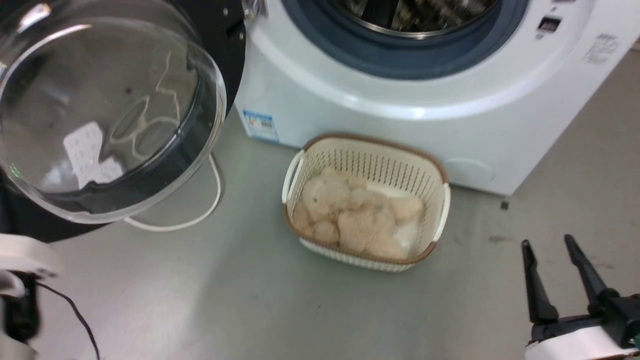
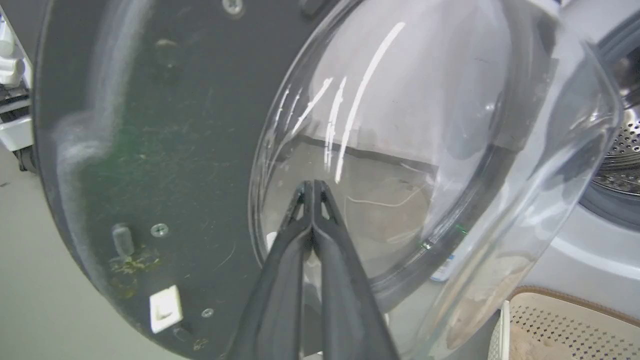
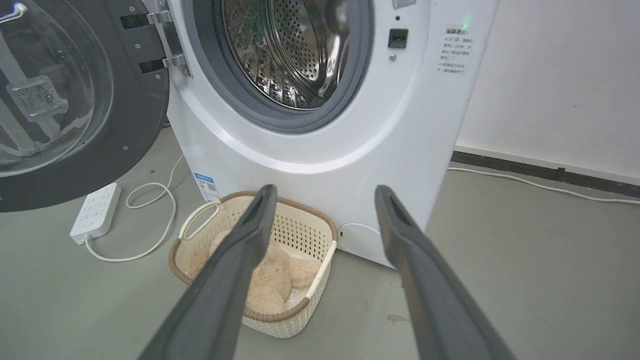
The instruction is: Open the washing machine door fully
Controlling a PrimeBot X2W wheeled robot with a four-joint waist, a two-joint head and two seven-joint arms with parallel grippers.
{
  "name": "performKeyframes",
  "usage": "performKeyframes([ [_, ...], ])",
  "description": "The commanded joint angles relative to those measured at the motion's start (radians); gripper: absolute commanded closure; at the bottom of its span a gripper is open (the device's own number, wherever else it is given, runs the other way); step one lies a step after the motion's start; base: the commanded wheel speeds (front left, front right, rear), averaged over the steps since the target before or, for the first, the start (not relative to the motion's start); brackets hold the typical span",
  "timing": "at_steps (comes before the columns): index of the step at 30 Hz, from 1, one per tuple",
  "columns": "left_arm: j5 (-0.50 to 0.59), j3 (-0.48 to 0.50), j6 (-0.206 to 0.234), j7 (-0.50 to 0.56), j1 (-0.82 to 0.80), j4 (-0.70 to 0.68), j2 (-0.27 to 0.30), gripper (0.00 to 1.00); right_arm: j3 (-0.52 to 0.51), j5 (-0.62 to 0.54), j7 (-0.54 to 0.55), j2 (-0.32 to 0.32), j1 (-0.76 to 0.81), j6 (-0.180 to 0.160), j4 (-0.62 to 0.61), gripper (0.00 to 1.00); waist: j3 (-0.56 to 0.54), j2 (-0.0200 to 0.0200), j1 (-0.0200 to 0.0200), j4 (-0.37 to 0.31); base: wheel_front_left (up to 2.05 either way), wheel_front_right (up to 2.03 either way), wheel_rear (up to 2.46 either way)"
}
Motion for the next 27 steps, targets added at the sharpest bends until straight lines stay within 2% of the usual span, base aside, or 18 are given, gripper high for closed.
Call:
performKeyframes([
  [1,0.021,-0.007,-0.005,-0.005,0.030,-0.034,-0.014,1.00,-0.008,0.008,-0.007,0.001,-0.013,0.001,-0.003,0.00,-0.040,0.0000,0.0001,-0.019,0.00,0.00,0.00],
  [8,0.122,-0.047,0.007,-0.005,0.208,-0.284,-0.128,1.00,-0.040,0.018,-0.008,0.001,0.002,0.001,-0.036,0.00,-0.137,0.0000,0.0001,-0.085,0.00,0.00,0.00],
  [15,0.173,-0.099,0.042,-0.006,0.366,-0.436,-0.238,1.00,-0.020,0.036,-0.009,0.001,0.065,0.001,-0.044,0.00,-0.217,0.0000,0.0001,-0.150,0.00,0.00,0.00],
  [16,0.184,-0.107,0.049,-0.006,0.385,-0.452,-0.253,0.88,-0.015,0.038,-0.009,0.001,0.075,0.001,-0.043,0.00,-0.227,0.0000,0.0001,-0.158,0.00,0.00,0.00],
  [17,0.195,-0.117,0.055,-0.006,0.405,-0.465,-0.267,0.33,-0.009,0.040,-0.009,0.001,0.084,0.001,-0.041,0.00,-0.236,0.0000,0.0001,-0.167,0.00,0.00,0.00],
  [18,0.207,-0.127,0.062,-0.006,0.424,-0.476,-0.281,0.00,-0.004,0.044,-0.009,0.001,0.093,0.001,-0.041,0.00,-0.240,0.0000,0.0001,-0.174,0.00,0.00,0.00],
  [22,0.247,-0.180,0.070,-0.006,0.481,-0.489,-0.327,0.00,0.009,0.057,-0.009,0.001,0.116,0.001,-0.041,0.00,-0.253,0.0000,0.0001,-0.199,0.00,0.00,0.00],
  [27,0.296,-0.239,0.084,-0.006,0.522,-0.468,-0.355,0.00,0.015,0.065,-0.009,0.001,0.128,0.001,-0.034,0.00,-0.253,0.0000,0.0001,-0.216,0.00,0.00,0.00],
])
